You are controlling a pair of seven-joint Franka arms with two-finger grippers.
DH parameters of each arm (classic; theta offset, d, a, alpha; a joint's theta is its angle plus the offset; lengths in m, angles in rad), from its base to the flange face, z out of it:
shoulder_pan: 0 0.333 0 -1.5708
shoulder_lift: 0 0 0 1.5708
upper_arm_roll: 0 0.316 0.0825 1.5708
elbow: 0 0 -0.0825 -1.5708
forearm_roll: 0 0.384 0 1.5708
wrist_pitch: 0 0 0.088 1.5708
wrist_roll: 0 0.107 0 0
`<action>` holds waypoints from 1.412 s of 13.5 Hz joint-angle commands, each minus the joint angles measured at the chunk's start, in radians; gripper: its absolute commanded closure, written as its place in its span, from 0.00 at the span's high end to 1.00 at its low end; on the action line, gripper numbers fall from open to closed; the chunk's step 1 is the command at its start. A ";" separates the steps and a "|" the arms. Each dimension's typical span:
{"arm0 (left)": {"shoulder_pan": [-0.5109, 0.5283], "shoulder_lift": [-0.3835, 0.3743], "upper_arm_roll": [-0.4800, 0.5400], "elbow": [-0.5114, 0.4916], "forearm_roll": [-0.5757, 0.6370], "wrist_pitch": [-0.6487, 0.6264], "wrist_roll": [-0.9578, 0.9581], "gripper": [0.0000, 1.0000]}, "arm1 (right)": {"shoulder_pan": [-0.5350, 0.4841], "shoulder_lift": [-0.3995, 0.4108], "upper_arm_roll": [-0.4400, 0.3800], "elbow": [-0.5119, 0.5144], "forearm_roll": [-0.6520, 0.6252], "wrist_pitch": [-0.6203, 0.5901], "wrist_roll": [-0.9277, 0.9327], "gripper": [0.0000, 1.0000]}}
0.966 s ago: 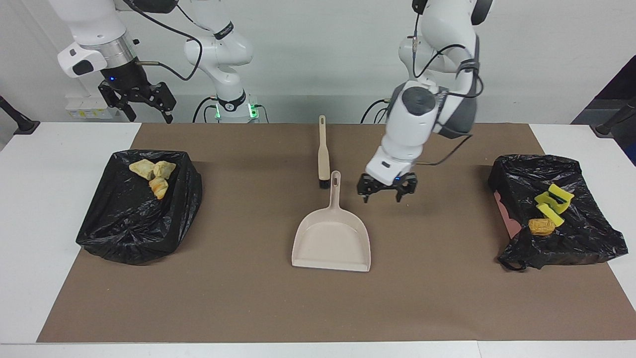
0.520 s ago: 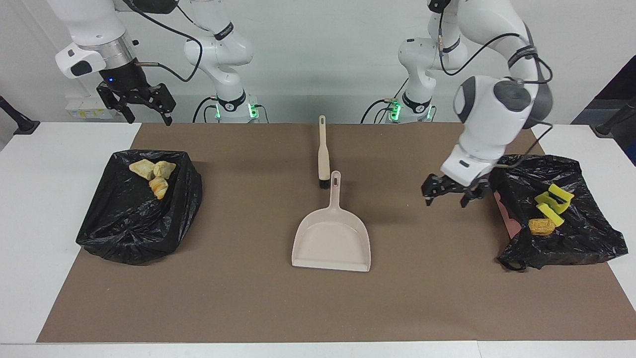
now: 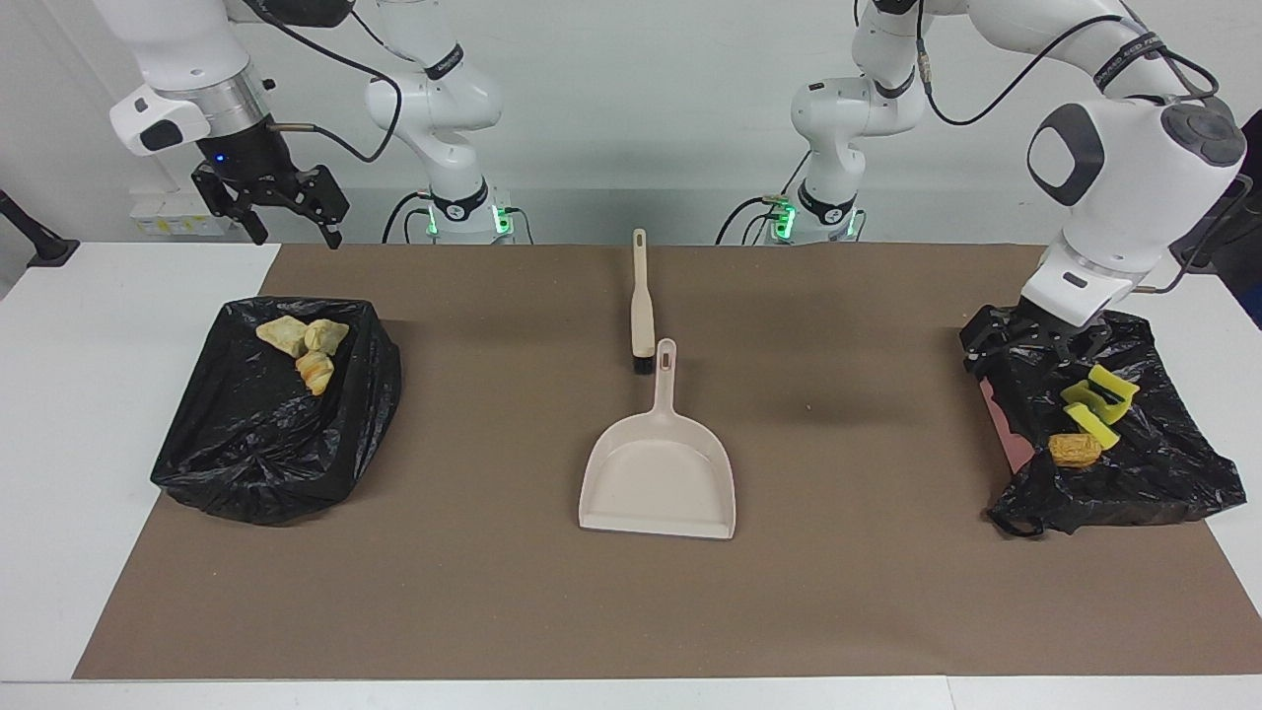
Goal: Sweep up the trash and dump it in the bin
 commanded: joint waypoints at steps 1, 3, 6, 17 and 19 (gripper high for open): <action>-0.012 -0.045 -0.012 -0.014 0.001 -0.029 -0.108 1.00 | -0.008 -0.001 0.003 0.005 0.001 -0.007 -0.030 1.00; -0.012 -0.080 -0.012 -0.020 0.015 -0.094 -0.096 1.00 | -0.008 -0.001 0.003 0.005 0.001 -0.009 -0.029 1.00; 0.007 -0.135 -0.003 -0.023 0.020 -0.129 -0.050 1.00 | -0.008 -0.001 0.003 0.005 -0.001 -0.006 -0.030 1.00; 0.013 -0.101 -0.002 0.111 0.013 -0.376 0.010 1.00 | 0.002 -0.001 0.014 0.008 -0.008 0.007 -0.041 1.00; 0.013 -0.064 -0.009 0.176 0.020 -0.413 0.013 1.00 | 0.002 -0.001 0.014 0.008 -0.008 0.007 -0.039 1.00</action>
